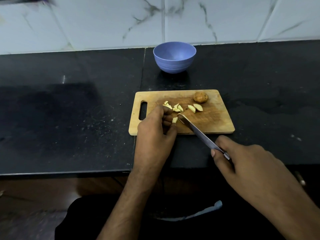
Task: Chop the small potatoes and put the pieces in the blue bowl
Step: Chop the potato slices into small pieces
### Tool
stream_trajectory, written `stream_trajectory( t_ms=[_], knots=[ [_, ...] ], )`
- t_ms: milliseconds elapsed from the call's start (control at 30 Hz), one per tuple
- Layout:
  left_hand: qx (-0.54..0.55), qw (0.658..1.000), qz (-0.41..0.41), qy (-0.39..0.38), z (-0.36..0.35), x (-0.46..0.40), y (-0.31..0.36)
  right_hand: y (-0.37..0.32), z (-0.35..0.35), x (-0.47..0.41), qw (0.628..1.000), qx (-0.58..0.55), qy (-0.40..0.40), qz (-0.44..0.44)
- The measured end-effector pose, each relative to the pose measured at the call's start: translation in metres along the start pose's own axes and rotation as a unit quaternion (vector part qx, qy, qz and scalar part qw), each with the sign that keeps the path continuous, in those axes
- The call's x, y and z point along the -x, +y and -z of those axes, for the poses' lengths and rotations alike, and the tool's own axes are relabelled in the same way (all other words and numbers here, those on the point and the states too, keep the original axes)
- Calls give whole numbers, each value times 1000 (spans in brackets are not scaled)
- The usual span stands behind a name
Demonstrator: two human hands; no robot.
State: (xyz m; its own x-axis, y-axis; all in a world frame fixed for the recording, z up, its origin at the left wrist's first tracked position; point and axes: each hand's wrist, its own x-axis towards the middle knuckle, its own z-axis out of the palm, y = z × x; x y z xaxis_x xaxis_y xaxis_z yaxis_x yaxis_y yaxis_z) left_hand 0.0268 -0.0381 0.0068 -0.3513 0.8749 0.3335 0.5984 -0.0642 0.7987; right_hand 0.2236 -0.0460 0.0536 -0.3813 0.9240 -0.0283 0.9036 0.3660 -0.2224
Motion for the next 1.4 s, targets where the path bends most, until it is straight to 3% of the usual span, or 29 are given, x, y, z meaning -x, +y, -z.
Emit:
stream_trajectory(
  t_ms=[267,567,833,1000,1167,1300,1400],
  knots=[
    [-1,1000,0,-11,0,0,3,-1,0,-4,999,19,29,6],
    [26,1000,4,0,-1,0,1,-11,4,2,999,38,-19,27],
    [13,1000,0,4,-1,0,0,-11,-6,-11,998,-12,-60,35],
    [-10,999,20,35,0,0,0,-8,-9,-20,999,22,-6,46],
    [-3,998,10,64,0,0,-1,1,0,-18,998,-33,46,34],
    [-61,995,-26,70,-2,-3,-2,7,-5,-23,998,-43,52,8],
    [-133,989,-59,33,-5,-6,-5,11,-12,-28,997,-54,49,1]
  ],
)
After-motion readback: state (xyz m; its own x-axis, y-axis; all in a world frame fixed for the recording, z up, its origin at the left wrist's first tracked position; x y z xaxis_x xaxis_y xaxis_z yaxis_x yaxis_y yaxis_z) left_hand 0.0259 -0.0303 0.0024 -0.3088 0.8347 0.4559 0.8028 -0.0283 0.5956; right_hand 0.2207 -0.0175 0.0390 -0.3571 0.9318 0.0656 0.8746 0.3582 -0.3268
